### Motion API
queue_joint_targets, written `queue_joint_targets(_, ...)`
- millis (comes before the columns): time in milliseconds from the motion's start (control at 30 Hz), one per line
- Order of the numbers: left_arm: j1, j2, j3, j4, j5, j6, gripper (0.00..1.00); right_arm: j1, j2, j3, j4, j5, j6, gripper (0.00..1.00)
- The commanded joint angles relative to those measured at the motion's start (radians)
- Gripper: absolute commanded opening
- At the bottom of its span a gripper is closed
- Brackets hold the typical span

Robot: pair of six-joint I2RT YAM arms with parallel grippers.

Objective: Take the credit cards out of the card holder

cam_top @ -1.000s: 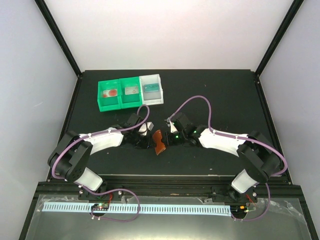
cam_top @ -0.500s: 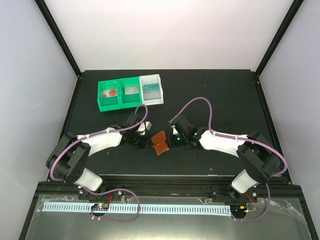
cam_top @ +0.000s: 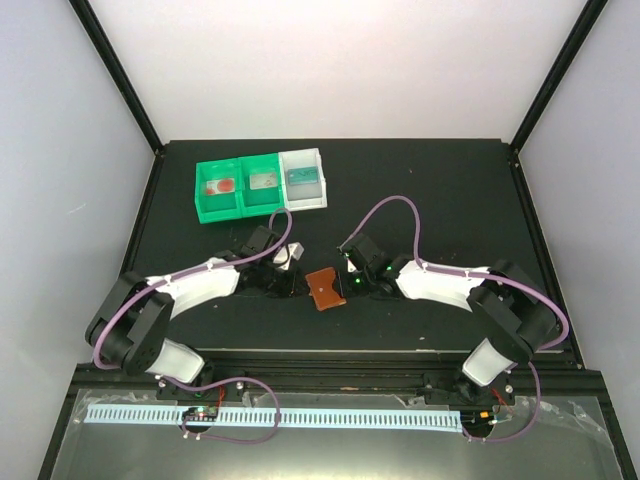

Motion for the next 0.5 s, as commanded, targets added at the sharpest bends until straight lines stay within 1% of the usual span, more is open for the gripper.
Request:
queue_joint_targets(0, 0.008, -0.048, 0.008, 0.017, 0.047, -0.011, 0.02, 0.005, -0.022, 0.017, -0.018, 0.015, -0.05, 0.31)
queue_joint_targets(233, 0.007, -0.104, 0.019, 0.002, 0.049, -0.014, 0.02, 0.005, -0.045, 0.009, 0.019, -0.076, -0.113, 0.48)
queue_joint_targets(467, 0.007, -0.134, 0.032, -0.01, 0.063, -0.021, 0.02, 0.007, -0.058, 0.01, 0.04, -0.139, -0.126, 0.58)
